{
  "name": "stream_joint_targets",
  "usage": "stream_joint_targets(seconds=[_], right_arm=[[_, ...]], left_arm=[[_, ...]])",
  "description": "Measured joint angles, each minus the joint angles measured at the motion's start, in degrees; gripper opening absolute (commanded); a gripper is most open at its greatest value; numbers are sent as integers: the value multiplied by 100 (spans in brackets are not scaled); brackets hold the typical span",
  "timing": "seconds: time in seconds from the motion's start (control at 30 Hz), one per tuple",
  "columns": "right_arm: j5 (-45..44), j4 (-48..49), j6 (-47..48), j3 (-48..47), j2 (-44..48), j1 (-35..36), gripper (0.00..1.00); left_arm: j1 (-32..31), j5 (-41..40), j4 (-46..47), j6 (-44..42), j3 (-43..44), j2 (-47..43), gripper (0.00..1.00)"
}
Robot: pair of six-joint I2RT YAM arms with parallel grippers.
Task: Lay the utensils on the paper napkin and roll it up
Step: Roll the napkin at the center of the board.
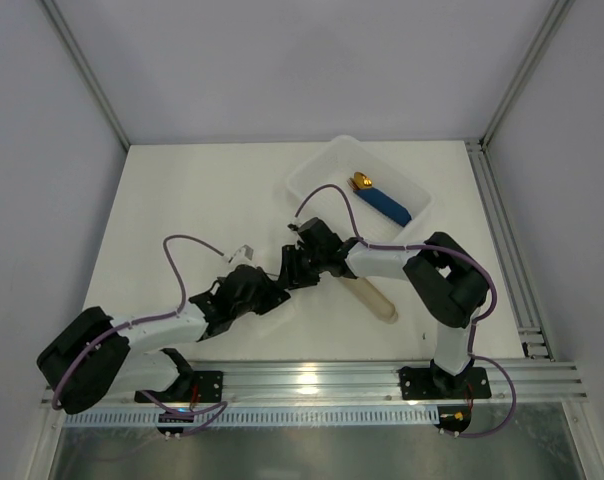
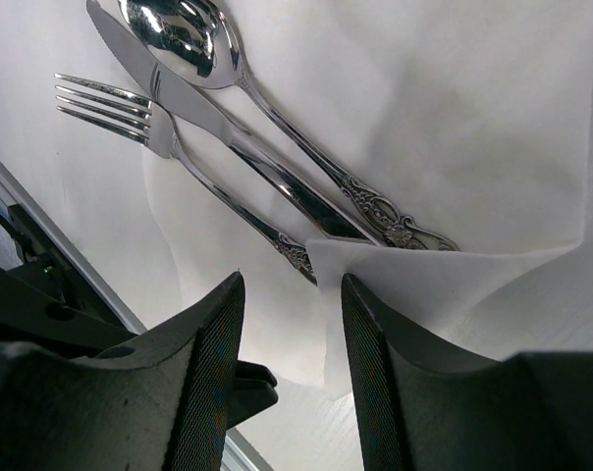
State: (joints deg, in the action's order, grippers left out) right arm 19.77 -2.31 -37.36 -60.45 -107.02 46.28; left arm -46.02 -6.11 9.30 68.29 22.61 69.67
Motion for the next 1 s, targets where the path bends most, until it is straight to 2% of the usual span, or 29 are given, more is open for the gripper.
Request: stream_joint_targets(seconds=[0.1, 0.23, 0.43, 0.63, 1.0], right_arm=[[11, -2, 0, 0, 0, 13, 49], [35, -11, 4, 0, 0, 35, 49], [11, -26, 15, 0, 0, 39, 49], [-13, -42, 22, -15, 0, 37, 49], [-184, -686, 361, -455, 0, 118, 53]], left_arm=[[0, 83, 479, 111, -232, 83, 7], [-2, 286, 1368, 302, -501, 614, 9], [-11, 424, 2081, 374, -619, 1137, 9], [-11, 439, 2260, 483, -636, 1285, 1], [-63, 372, 2070, 675, -638, 1106, 0]])
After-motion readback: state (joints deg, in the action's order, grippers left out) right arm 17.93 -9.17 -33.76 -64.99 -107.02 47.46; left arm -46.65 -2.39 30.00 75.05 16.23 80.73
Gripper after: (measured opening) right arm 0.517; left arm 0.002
